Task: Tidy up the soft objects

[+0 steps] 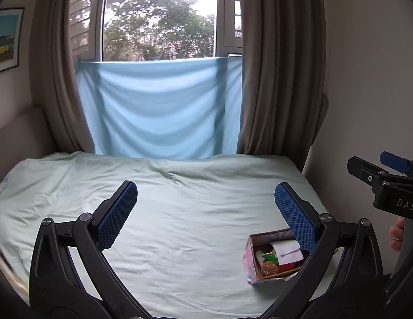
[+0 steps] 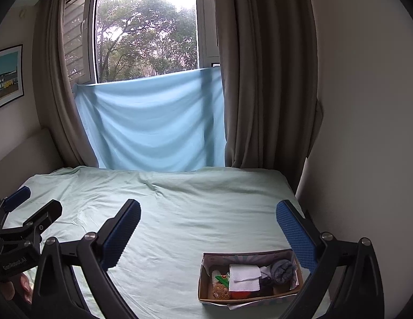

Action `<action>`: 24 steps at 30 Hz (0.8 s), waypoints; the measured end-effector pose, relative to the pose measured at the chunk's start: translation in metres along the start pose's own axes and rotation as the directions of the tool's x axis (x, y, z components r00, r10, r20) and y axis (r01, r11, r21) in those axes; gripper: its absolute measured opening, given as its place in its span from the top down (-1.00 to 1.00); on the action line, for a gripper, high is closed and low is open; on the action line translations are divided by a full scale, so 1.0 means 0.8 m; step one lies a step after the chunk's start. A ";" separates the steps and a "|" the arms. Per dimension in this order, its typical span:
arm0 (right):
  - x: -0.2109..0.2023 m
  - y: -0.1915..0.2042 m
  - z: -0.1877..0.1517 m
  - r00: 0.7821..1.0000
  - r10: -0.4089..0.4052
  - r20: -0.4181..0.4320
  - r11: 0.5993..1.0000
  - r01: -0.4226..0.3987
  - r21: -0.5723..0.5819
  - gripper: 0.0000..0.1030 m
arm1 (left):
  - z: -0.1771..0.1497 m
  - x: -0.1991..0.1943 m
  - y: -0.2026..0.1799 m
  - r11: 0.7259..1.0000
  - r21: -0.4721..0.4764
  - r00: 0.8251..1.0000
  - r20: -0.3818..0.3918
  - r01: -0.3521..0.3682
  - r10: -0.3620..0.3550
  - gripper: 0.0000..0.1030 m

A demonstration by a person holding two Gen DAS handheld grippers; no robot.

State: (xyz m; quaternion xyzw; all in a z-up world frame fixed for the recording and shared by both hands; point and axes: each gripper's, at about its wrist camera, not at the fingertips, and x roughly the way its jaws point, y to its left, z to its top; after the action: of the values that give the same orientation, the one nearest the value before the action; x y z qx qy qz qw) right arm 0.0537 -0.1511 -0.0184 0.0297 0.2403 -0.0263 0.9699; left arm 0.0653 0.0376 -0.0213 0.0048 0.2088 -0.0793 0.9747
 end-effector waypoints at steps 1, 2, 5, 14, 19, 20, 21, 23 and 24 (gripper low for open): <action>0.001 0.000 0.000 1.000 -0.001 -0.002 1.000 0.001 0.000 -0.97 | 0.000 0.001 -0.001 1.000 0.002 1.000 -0.002 -0.001 0.001 -1.00; 0.001 0.000 -0.001 1.000 -0.001 -0.003 1.000 0.001 0.002 -0.97 | 0.001 0.002 -0.001 1.000 0.003 1.000 -0.003 0.002 -0.002 -1.00; 0.002 -0.001 0.000 1.000 -0.002 -0.004 1.000 0.002 0.007 -0.97 | 0.002 0.003 -0.003 1.000 0.004 1.000 0.000 0.003 -0.003 -1.00; 0.001 -0.002 0.002 1.000 -0.004 -0.005 1.000 0.004 0.009 -0.97 | 0.003 0.004 -0.003 1.000 -0.001 1.000 0.004 0.000 0.000 -1.00; 0.001 -0.002 0.003 1.000 -0.007 -0.002 1.000 0.007 0.009 -0.97 | 0.006 0.001 -0.004 1.000 0.010 1.000 0.017 0.022 -0.022 -1.00; 0.002 -0.003 0.003 1.000 -0.008 -0.003 1.000 0.008 0.010 -0.97 | 0.006 0.001 -0.005 1.000 0.013 1.000 0.022 0.018 -0.019 -1.00; 0.003 -0.003 0.003 1.000 -0.009 -0.002 1.000 0.009 0.010 -0.97 | 0.006 0.000 -0.005 1.000 0.014 0.999 0.027 0.017 -0.017 -1.00; 0.005 -0.004 0.003 1.000 -0.013 -0.003 1.000 0.013 0.009 -0.97 | 0.007 0.000 -0.006 1.000 0.015 0.999 0.035 0.018 -0.019 -1.00; 0.006 -0.004 0.003 1.000 -0.014 -0.004 1.000 0.014 0.009 -0.97 | 0.007 0.001 -0.006 1.000 0.013 0.999 0.034 0.018 -0.019 -1.00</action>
State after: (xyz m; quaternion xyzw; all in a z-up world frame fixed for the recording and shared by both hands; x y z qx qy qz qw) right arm 0.0590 -0.1549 -0.0185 0.0323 0.2423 -0.0342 0.9691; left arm 0.0677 0.0321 -0.0167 0.0078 0.1918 -0.0898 0.9773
